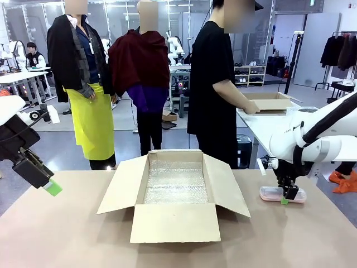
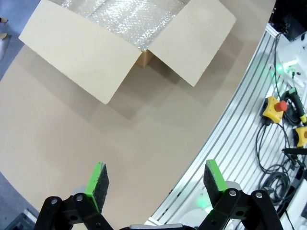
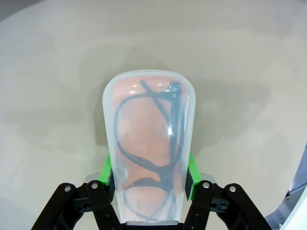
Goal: Pack the glasses set securely to prepare it for shipping.
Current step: Place the Glasses case inside the Package Box.
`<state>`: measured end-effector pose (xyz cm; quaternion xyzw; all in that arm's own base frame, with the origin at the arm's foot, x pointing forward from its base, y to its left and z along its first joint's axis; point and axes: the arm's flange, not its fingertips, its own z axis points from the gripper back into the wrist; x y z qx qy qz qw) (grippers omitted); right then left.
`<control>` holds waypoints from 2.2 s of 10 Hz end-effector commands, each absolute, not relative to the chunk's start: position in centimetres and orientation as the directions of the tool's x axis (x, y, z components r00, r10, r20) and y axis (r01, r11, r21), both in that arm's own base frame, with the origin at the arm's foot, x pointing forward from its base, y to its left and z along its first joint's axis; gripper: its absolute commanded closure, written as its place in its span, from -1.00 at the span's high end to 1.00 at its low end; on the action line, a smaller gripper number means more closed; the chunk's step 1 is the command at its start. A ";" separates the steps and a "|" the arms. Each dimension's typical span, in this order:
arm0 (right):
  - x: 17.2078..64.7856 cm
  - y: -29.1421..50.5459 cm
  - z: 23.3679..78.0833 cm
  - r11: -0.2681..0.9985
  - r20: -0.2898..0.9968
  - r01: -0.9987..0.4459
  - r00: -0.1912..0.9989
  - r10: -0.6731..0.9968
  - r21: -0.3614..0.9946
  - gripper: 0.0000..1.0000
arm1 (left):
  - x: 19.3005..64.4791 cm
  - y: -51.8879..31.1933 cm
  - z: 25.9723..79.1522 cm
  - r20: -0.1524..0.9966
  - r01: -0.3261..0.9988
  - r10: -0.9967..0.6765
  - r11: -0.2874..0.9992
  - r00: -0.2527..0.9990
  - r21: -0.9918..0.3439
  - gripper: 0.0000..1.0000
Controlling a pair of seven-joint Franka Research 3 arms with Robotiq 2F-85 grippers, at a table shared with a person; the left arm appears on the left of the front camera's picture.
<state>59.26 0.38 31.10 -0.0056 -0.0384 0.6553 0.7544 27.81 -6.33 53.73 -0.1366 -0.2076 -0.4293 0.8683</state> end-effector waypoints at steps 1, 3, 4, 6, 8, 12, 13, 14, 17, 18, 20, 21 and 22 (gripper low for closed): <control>58.9 0.5 32.3 0.148 0.076 -0.988 0.145 0.986 -0.034 -0.05 | 27.9 -6.4 53.8 0.487 0.807 -0.687 0.588 0.539 -0.064 1.00; 58.2 0.9 35.2 0.156 0.080 -0.987 0.153 0.985 -0.035 -0.05 | 27.9 -6.4 53.8 0.487 0.807 -0.687 0.588 0.539 -0.064 1.00; 57.8 1.3 37.7 0.167 0.075 -0.985 0.164 0.984 -0.038 -0.05 | 27.9 -6.4 53.8 0.487 0.807 -0.687 0.588 0.539 -0.064 1.00; 57.1 3.2 42.9 0.194 0.078 -0.979 0.189 0.979 -0.059 -0.05 | 27.9 -6.4 53.8 0.487 0.807 -0.687 0.588 0.539 -0.064 1.00; 57.2 5.2 45.8 0.174 0.067 -0.983 0.170 0.983 -0.063 -0.05 | 27.9 -6.4 53.8 0.487 0.807 -0.687 0.588 0.539 -0.064 1.00; 58.5 17.4 50.6 0.052 0.088 -0.993 0.043 0.995 -0.107 -0.05 | 27.9 -6.4 53.8 0.487 0.807 -0.687 0.588 0.539 -0.064 1.00; 59.0 21.8 50.9 0.045 0.081 -0.994 0.037 0.996 -0.096 -0.05 | 27.9 -6.4 53.8 0.487 0.807 -0.687 0.588 0.539 -0.064 1.00; 59.4 26.4 50.8 0.023 0.071 -0.993 0.015 0.997 -0.115 -0.05 | 27.9 -6.4 53.8 0.487 0.807 -0.687 0.588 0.539 -0.064 1.00; 60.5 36.9 46.6 -0.043 0.090 -0.989 -0.056 0.994 -0.142 -0.05 | 27.9 -6.4 53.8 0.487 0.807 -0.687 0.588 0.539 -0.064 1.00; 60.9 38.7 45.0 -0.052 0.080 -0.990 -0.063 0.995 -0.133 -0.05 | 27.9 -6.4 53.8 0.487 0.807 -0.687 0.588 0.539 -0.064 1.00; 62.5 40.8 42.2 -0.054 0.073 -0.992 -0.063 0.995 -0.112 -0.05 | 27.9 -6.4 53.8 0.487 0.807 -0.687 0.588 0.539 -0.064 1.00; 63.4 41.2 40.8 -0.071 0.075 -0.992 -0.079 0.994 -0.100 -0.05 | 27.9 -6.4 53.8 0.487 0.807 -0.687 0.588 0.539 -0.064 1.00; 64.3 41.2 39.4 -0.063 0.073 -0.993 -0.071 0.995 -0.103 -0.05 | 27.9 -6.4 53.8 0.487 0.807 -0.687 0.588 0.539 -0.064 1.00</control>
